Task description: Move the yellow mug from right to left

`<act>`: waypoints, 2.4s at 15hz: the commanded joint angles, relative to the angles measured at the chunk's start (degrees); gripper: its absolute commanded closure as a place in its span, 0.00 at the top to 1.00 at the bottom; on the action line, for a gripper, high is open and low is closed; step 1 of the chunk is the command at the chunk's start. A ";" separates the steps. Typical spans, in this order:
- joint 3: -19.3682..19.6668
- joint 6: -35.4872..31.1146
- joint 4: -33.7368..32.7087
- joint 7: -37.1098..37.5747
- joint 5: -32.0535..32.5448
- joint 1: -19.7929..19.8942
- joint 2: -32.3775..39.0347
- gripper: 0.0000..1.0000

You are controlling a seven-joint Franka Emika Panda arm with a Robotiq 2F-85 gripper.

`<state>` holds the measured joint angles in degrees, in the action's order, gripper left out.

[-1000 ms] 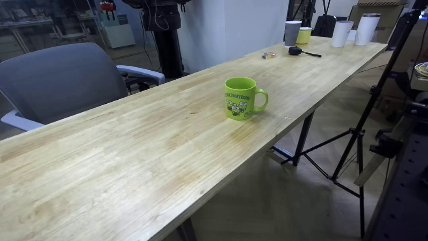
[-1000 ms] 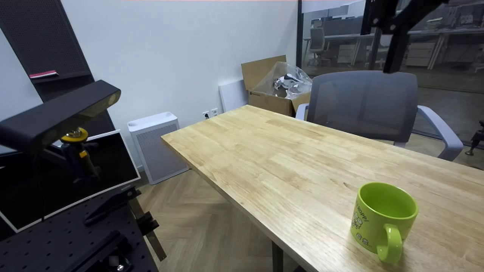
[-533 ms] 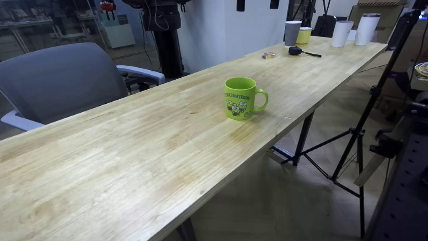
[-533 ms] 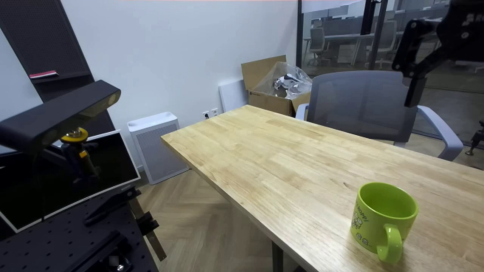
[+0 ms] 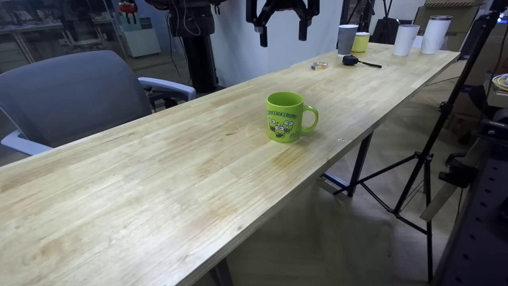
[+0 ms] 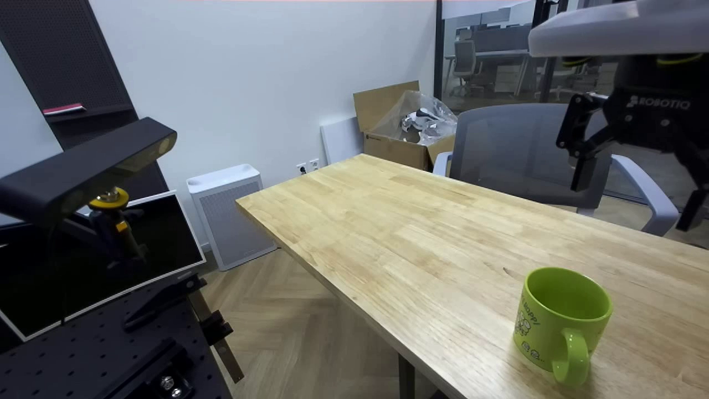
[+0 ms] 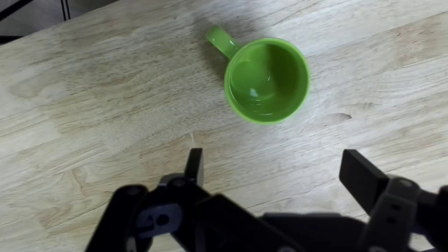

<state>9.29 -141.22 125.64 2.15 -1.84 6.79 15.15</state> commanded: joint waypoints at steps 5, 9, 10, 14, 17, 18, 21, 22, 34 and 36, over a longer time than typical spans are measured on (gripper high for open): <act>-1.00 1.11 -4.77 8.61 2.82 -3.93 5.59 1.00; -1.32 1.38 -3.86 10.98 3.17 -5.62 6.26 1.00; -1.24 0.87 -3.33 11.52 3.42 -6.02 6.27 1.00; -0.90 0.82 -1.99 13.30 3.60 -6.88 6.31 1.00; -1.09 0.26 -0.87 13.91 3.09 -6.84 6.53 1.00; -1.27 0.07 -0.21 13.72 2.69 -6.66 6.34 1.00; -1.56 -0.68 1.35 12.89 1.75 -6.11 5.91 1.00; -1.62 -1.63 2.03 12.59 1.36 -5.87 5.76 1.00; -3.41 -10.48 4.52 6.76 -6.40 -1.73 5.66 1.00; -3.48 -11.12 4.22 6.12 -6.70 -1.37 6.36 1.00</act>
<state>6.75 -151.18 129.35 9.45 -7.30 4.21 21.98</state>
